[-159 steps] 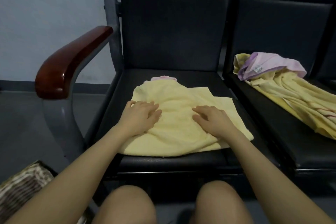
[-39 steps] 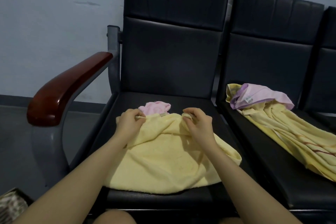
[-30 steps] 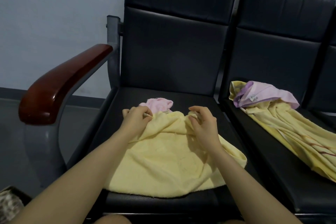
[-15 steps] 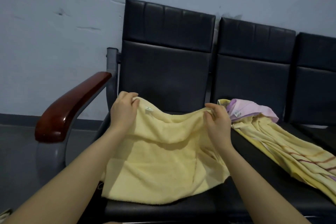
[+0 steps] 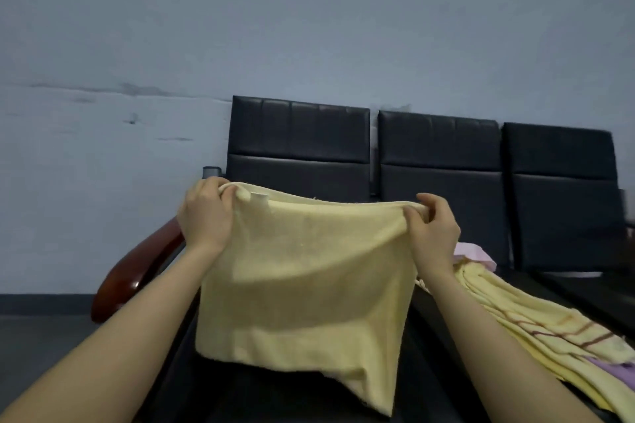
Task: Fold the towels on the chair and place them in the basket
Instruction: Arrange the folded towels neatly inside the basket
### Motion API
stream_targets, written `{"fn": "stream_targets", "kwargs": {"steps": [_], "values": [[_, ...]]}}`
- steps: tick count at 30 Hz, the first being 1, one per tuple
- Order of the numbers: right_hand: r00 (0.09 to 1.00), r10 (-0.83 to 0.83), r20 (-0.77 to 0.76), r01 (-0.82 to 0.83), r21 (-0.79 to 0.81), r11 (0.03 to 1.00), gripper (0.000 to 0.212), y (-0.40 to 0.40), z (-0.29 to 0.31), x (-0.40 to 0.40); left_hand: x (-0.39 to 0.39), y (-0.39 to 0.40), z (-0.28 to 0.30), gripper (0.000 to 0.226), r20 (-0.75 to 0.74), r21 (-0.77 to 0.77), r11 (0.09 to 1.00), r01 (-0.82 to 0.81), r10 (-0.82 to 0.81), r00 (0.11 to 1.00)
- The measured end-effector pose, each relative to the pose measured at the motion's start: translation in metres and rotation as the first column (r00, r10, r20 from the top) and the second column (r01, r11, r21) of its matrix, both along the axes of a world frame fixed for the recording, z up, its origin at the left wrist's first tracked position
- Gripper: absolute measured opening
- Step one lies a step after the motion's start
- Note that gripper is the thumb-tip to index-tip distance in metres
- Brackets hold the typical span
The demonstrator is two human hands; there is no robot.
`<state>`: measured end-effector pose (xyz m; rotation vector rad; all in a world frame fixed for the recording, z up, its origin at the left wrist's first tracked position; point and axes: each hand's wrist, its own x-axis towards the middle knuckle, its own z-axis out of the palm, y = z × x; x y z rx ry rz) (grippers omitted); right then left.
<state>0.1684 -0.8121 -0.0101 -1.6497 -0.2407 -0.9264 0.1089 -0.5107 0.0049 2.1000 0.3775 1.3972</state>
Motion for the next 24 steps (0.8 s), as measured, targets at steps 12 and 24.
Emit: {"fn": "stream_targets", "kwargs": {"steps": [12,24], "values": [[0.989,-0.150,0.013,0.145,-0.351,0.925,0.024,-0.023,-0.005,-0.003,-0.020,-0.008,0.008,0.019,-0.029,-0.076,0.995,0.071,-0.073,0.997],[0.948,-0.031,-0.316,-0.004,-0.109,0.994,0.011,-0.009,-0.040,-0.003,-0.020,0.000,-0.036,0.006,-0.121,-0.264,0.961,0.078,-0.113,0.986]]}}
